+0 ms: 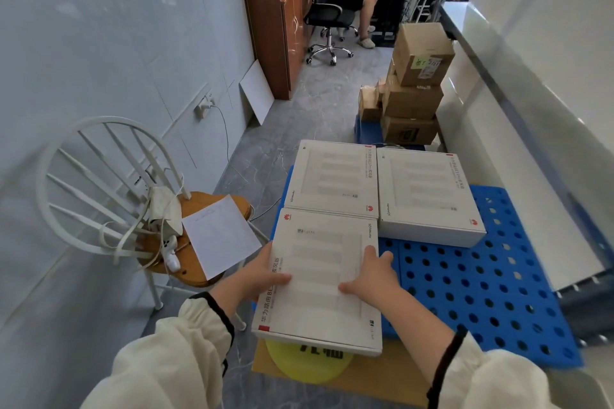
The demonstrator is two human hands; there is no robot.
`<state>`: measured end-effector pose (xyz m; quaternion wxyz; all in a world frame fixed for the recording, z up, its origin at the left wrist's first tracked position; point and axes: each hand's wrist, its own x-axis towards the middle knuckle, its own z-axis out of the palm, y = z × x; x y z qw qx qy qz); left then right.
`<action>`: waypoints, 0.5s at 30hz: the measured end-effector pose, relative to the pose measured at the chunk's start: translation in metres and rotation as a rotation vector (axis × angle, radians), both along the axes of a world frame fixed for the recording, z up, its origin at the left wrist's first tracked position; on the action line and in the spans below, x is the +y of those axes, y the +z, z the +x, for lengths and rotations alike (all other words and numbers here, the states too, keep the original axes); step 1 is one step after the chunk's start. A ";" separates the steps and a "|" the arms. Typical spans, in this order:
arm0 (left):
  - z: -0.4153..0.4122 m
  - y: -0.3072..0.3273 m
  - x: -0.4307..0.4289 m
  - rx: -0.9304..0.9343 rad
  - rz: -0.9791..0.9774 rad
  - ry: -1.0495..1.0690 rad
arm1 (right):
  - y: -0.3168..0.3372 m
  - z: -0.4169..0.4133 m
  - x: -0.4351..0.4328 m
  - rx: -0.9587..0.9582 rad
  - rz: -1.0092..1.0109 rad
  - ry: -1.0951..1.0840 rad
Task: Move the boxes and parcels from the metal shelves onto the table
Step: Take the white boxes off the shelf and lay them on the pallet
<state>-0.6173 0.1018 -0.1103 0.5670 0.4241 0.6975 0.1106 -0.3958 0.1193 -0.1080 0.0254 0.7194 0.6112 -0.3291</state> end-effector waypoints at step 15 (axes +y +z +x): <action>0.001 0.002 -0.004 0.068 0.015 -0.052 | -0.004 0.001 -0.007 0.038 0.044 0.000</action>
